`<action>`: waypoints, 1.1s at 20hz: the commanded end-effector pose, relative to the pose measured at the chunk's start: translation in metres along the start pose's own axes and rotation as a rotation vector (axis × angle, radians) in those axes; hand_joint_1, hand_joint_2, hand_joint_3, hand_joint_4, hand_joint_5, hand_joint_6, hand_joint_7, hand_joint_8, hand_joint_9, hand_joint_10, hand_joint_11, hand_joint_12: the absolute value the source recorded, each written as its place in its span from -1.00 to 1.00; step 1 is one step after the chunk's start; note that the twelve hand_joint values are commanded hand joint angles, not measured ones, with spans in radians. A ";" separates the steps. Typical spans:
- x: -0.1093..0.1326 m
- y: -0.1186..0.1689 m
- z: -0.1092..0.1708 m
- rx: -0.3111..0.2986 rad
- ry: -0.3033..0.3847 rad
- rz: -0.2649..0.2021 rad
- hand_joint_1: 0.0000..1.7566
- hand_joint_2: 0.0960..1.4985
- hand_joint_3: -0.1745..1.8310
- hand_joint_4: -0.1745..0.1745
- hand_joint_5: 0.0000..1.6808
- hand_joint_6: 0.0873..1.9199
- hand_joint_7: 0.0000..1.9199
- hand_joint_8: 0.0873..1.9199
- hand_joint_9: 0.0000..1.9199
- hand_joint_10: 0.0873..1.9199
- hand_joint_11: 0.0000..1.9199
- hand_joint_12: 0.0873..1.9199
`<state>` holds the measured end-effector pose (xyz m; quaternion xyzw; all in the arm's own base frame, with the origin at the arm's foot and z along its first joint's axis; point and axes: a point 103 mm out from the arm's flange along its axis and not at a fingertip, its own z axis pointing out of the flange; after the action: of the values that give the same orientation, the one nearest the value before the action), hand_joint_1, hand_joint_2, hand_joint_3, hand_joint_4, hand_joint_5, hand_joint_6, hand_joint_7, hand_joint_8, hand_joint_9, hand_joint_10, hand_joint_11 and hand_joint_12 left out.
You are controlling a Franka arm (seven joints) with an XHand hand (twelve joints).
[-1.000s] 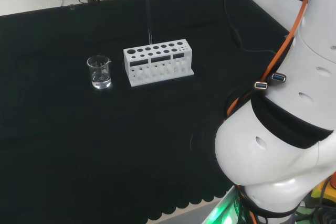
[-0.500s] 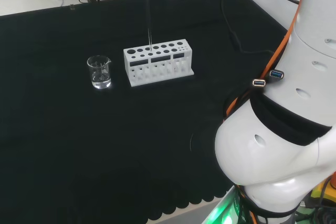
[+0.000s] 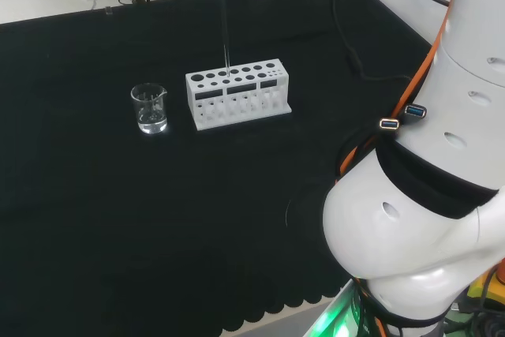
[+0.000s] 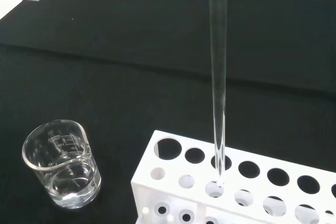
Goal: Put the glass rod back on the white test tube rack.
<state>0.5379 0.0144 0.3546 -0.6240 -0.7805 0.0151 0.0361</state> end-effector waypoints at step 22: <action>-0.004 0.006 0.011 0.013 0.011 0.009 0.49 0.43 -1.00 -1.00 0.51 -0.86 0.28 -0.11 0.72 -0.30 0.72 -0.43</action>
<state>0.5460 0.0190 0.3423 -0.6225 -0.7811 0.0197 0.0441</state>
